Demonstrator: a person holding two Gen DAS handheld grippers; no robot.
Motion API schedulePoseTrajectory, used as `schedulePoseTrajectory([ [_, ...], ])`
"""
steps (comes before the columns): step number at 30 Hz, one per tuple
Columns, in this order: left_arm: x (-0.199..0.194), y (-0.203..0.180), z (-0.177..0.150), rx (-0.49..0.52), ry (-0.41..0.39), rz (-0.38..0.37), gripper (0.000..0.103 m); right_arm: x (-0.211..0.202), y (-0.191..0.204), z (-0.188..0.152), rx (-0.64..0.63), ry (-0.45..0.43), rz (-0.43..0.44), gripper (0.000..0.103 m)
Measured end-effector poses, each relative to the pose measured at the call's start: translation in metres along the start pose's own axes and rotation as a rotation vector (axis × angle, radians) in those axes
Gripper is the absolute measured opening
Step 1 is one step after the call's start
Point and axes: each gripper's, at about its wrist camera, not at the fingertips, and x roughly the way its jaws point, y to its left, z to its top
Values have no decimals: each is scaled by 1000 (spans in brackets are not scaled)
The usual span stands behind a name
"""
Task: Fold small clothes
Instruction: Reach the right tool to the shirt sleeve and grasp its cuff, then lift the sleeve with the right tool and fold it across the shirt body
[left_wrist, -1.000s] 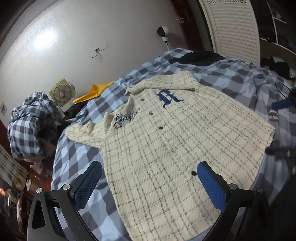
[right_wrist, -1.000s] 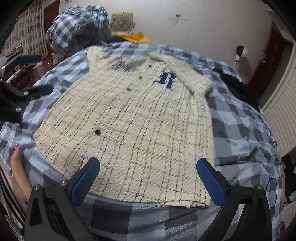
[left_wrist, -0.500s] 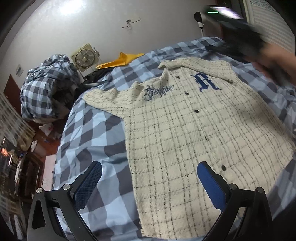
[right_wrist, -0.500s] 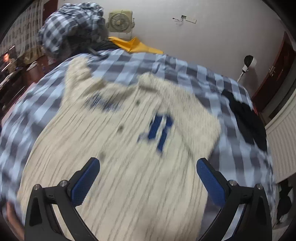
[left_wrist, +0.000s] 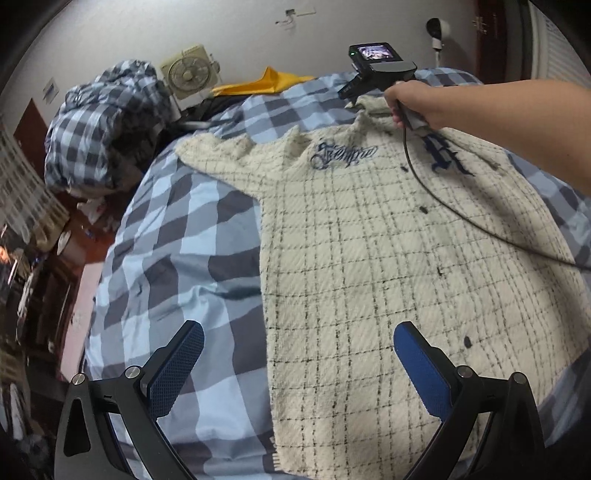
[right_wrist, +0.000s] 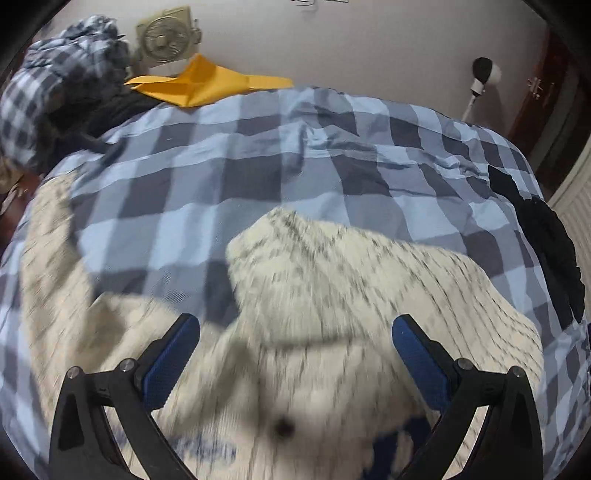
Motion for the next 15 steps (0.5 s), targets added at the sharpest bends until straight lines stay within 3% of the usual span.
schedulePoseTrajectory([
  [1, 2, 0, 0, -6, 11, -6, 103, 5, -1, 3, 9, 0, -7, 93],
  [2, 4, 1, 0, -14, 21, -14, 103, 10, -2, 8, 21, 7, 17, 74],
  [3, 6, 2, 1, -17, 23, -12, 103, 15, -6, 7, 43, 33, 66, 61],
  [4, 7, 1, 0, -17, 25, -8, 103, 22, -6, 12, 55, 63, 89, 38],
  [5, 7, 1, 0, -17, 25, -5, 103, 23, -9, 11, 68, 84, 119, 26],
  [6, 7, 1, 0, -17, 21, -5, 103, 15, -17, 11, 94, 73, 151, 25],
  [8, 6, 1, -2, -17, 18, 1, 103, -6, -40, 13, 172, 10, 211, 13],
  [12, 2, 0, -4, -16, 9, 10, 103, -84, -138, 14, 451, -124, 379, 12],
  [15, -2, -1, -3, -12, -9, 9, 103, -146, -203, 8, 518, -175, 420, 11],
])
